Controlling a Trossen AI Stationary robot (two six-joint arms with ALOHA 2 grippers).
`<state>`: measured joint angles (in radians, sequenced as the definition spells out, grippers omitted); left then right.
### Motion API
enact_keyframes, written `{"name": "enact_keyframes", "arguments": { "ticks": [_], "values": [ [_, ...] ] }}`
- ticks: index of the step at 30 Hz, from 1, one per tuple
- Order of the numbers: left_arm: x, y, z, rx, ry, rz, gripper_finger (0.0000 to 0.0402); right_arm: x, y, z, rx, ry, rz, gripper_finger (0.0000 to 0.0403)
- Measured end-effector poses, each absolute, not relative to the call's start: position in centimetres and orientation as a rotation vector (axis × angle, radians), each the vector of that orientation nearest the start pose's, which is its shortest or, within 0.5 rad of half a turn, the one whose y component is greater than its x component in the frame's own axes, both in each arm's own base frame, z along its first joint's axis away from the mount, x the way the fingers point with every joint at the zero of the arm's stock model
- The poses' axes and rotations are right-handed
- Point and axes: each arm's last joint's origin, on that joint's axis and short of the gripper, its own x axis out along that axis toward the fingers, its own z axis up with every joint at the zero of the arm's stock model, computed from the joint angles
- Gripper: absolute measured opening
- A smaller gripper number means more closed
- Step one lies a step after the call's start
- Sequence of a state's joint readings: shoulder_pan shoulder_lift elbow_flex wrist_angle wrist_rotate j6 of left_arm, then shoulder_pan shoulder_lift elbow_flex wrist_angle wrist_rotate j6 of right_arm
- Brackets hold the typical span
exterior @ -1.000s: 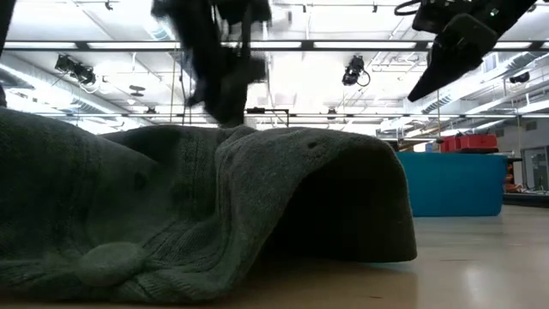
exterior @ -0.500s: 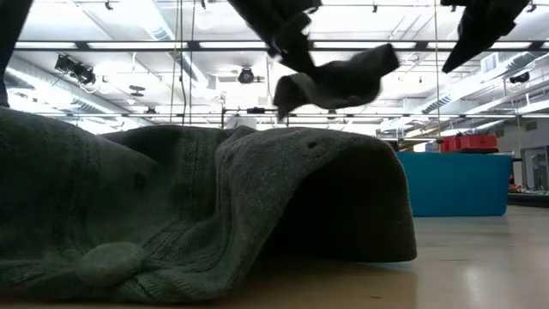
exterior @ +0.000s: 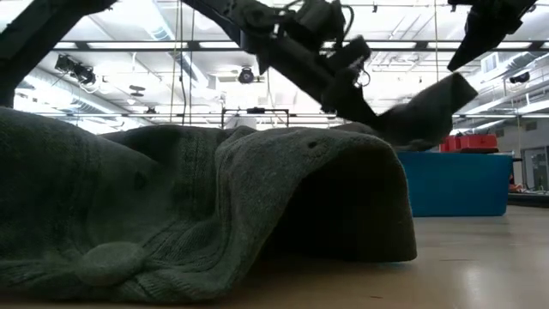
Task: Pick & Place hat
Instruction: Put the top black cap into the blue bin
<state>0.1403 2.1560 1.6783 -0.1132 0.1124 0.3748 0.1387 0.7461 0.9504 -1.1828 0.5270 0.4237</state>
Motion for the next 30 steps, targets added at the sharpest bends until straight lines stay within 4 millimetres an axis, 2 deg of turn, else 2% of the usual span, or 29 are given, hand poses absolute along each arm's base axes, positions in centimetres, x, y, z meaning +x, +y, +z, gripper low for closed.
{"name": "enact_keyframes", "arguments": {
  "ticks": [3, 7, 11, 16, 21, 26, 30],
  "values": [
    [49.0, 7.1, 19.8, 0.261, 0.604, -0.049, 0.0019, 10.7, 0.0, 31.4, 0.053, 0.835, -0.536, 0.0002],
    [49.0, 8.1, 18.4, 0.237, 0.671, 0.103, 0.0020, 10.7, 0.0, 31.2, 0.050, 0.840, -0.536, 0.0002],
    [48.9, 8.9, 18.9, 0.237, 0.661, 0.176, 0.0020, 10.8, 0.0, 30.5, 0.044, 0.858, -0.539, 0.0002],
    [48.7, 9.2, 19.2, 0.290, 0.663, 0.164, 0.0021, 10.9, 0.0, 30.0, 0.043, 0.873, -0.545, 0.0002],
    [48.5, 10.2, 18.3, 0.244, 0.701, 0.184, 0.0021, 11.4, 0.1, 29.6, 0.052, 0.836, -0.556, 0.0002],
    [48.3, 10.8, 18.2, 0.206, 0.716, 0.244, 0.0040, 12.1, 0.2, 27.7, 0.057, 0.841, -0.559, 0.0002],
    [48.3, 10.9, 18.2, 0.230, 0.720, 0.261, 0.0074, 13.9, 0.3, 25.6, 0.110, 0.787, -0.623, 0.0002]
  ]
}}
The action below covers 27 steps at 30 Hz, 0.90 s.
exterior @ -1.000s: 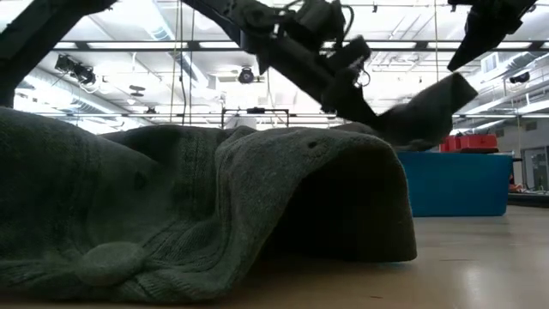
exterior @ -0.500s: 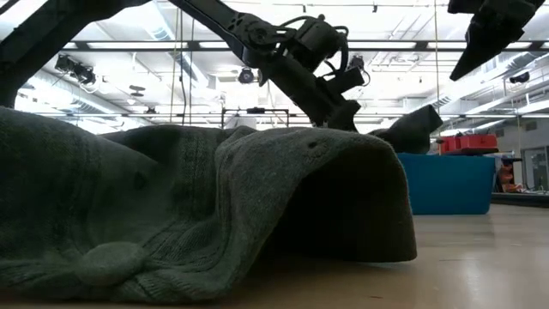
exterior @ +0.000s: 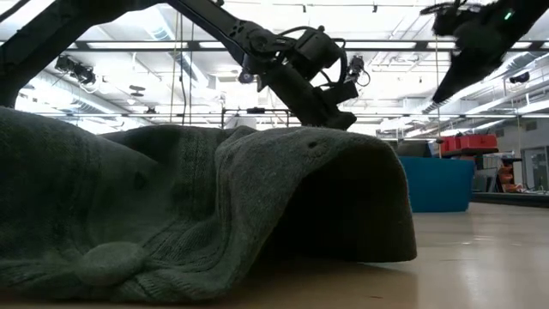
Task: Pick & Place hat
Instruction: Put the top black cap into the blue bin
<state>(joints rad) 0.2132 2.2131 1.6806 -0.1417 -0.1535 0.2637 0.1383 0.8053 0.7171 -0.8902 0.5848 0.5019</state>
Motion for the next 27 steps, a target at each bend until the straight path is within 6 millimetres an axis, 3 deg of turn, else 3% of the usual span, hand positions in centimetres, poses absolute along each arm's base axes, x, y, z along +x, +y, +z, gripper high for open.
{"name": "enact_keyframes", "arguments": {
  "ticks": [6, 12, 18, 21, 27],
  "values": [
    [48.0, 10.1, 18.5, 0.211, 0.755, 0.250, 0.0131, 16.6, 0.3, 21.5, 0.045, 0.626, -0.653, 0.0002],
    [47.0, 8.2, 22.4, 0.220, 0.720, 0.235, 0.0148, 17.2, -0.6, 18.7, 0.074, 0.638, -0.734, 0.0002],
    [44.4, 6.7, 25.2, 0.184, 0.836, 0.214, 0.0136, 16.6, -1.1, 17.4, 0.146, 0.727, -0.816, 0.0002],
    [43.8, 6.2, 24.5, 0.087, 0.921, 0.242, 0.0129, 16.7, -1.0, 17.2, 0.182, 0.745, -0.780, 0.0002],
    [45.4, 5.0, 21.6, 0.094, 0.930, 0.210, 0.0107, 17.3, -0.9, 17.2, 0.224, 0.716, -0.759, 0.0002]
  ]
}}
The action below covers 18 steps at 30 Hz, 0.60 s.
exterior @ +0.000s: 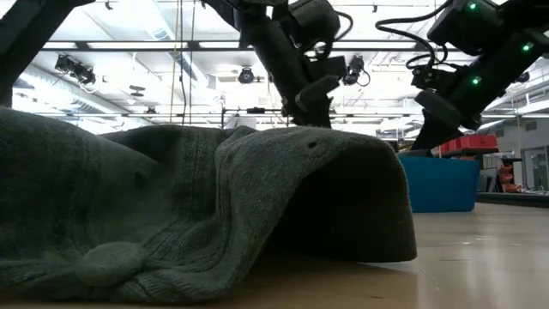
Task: Pick & Place hat
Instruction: Put the top black cap into the blue bin
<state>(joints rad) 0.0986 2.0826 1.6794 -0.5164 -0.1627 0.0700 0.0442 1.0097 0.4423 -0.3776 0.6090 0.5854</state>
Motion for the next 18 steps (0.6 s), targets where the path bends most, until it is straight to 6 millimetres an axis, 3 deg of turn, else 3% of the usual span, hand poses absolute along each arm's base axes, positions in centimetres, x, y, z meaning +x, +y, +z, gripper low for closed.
{"name": "enact_keyframes", "arguments": {
  "ticks": [8, 15, 18],
  "values": [
    [46.6, 3.7, 18.6, 0.096, 0.951, 0.173, 0.0061, 18.4, -0.8, 16.0, 0.246, 0.732, -0.764, 0.0002],
    [47.5, 4.9, 18.7, 0.079, 0.854, 0.208, 0.0037, 20.5, -0.7, 14.9, 0.195, 0.716, -0.689, 0.0002],
    [47.0, 5.8, 18.8, 0.037, 0.882, 0.249, 0.0034, 20.9, -0.5, 15.6, 0.169, 0.765, -0.627, 0.0002]
  ]
}}
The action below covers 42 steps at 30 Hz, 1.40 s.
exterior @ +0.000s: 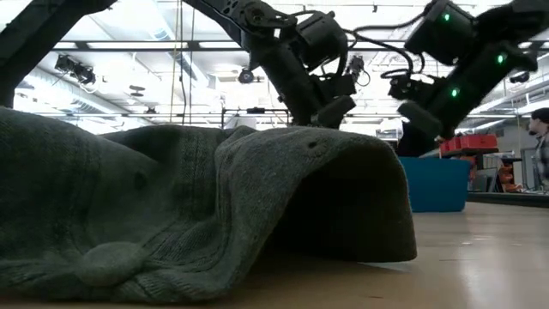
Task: Pick & Place hat
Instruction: Put the top black cap into the blue bin, then put the right black cap into the blue bin
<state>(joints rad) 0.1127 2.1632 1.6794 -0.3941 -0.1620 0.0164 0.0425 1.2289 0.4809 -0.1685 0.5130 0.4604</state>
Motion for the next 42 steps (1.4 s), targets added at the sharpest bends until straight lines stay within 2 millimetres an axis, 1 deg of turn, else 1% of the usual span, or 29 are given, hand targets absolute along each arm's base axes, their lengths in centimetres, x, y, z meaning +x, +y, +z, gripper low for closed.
{"name": "enact_keyframes", "arguments": {
  "ticks": [3, 6, 8, 10, 12, 14, 17, 20, 23, 28, 31, 35, 39, 42],
  "values": [
    [46.4, 5.8, 19.5, 0.034, 0.907, 0.257, 0.0031, 21.0, -0.4, 17.6, 0.139, 0.851, -0.575, 0.0002],
    [46.2, 5.2, 20.4, 0.029, 0.900, 0.263, 0.0028, 20.9, 0.0, 20.7, 0.101, 0.927, -0.544, 0.0002],
    [46.1, 4.9, 21.1, 0.034, 0.870, 0.317, 0.0028, 20.6, 0.5, 22.9, 0.108, 0.971, -0.510, 0.0002],
    [46.0, 4.9, 21.6, 0.050, 0.850, 0.392, 0.0030, 20.3, 1.1, 24.6, 0.150, 1.024, -0.435, 0.0004],
    [45.9, 5.2, 21.6, 0.076, 0.858, 0.457, 0.0035, 19.9, 1.9, 25.8, 0.190, 1.090, -0.344, 0.0010],
    [45.8, 5.4, 21.6, 0.087, 0.865, 0.484, 0.0042, 19.4, 2.9, 26.3, 0.218, 1.158, -0.237, 0.0021],
    [45.6, 5.5, 21.5, 0.093, 0.887, 0.488, 0.0052, 18.7, 4.4, 26.1, 0.345, 1.270, -0.111, 0.0039],
    [45.5, 5.6, 21.4, 0.072, 0.895, 0.499, 0.0060, 18.1, 5.9, 25.7, 0.508, 1.348, -0.095, 0.0060],
    [45.4, 5.6, 21.3, 0.055, 0.896, 0.507, 0.0064, 17.4, 7.3, 25.4, 0.540, 1.398, -0.080, 0.0082],
    [45.3, 5.3, 21.2, 0.031, 0.911, 0.517, 0.0063, 15.9, 9.1, 24.9, 0.572, 1.474, -0.147, 0.0120],
    [45.2, 5.2, 21.2, 0.017, 0.910, 0.524, 0.0062, 15.0, 10.2, 23.7, 0.559, 1.495, -0.179, 0.0141],
    [45.2, 5.2, 21.2, 0.017, 0.912, 0.524, 0.0062, 13.7, 10.9, 21.4, 0.595, 1.557, -0.246, 0.0162],
    [45.2, 5.3, 21.2, 0.017, 0.911, 0.525, 0.0062, 12.7, 11.2, 19.5, 0.589, 1.599, -0.270, 0.0168],
    [45.2, 5.3, 21.2, 0.017, 0.911, 0.525, 0.0062, 12.4, 11.3, 18.3, 0.605, 1.596, -0.272, 0.0169]
  ]
}}
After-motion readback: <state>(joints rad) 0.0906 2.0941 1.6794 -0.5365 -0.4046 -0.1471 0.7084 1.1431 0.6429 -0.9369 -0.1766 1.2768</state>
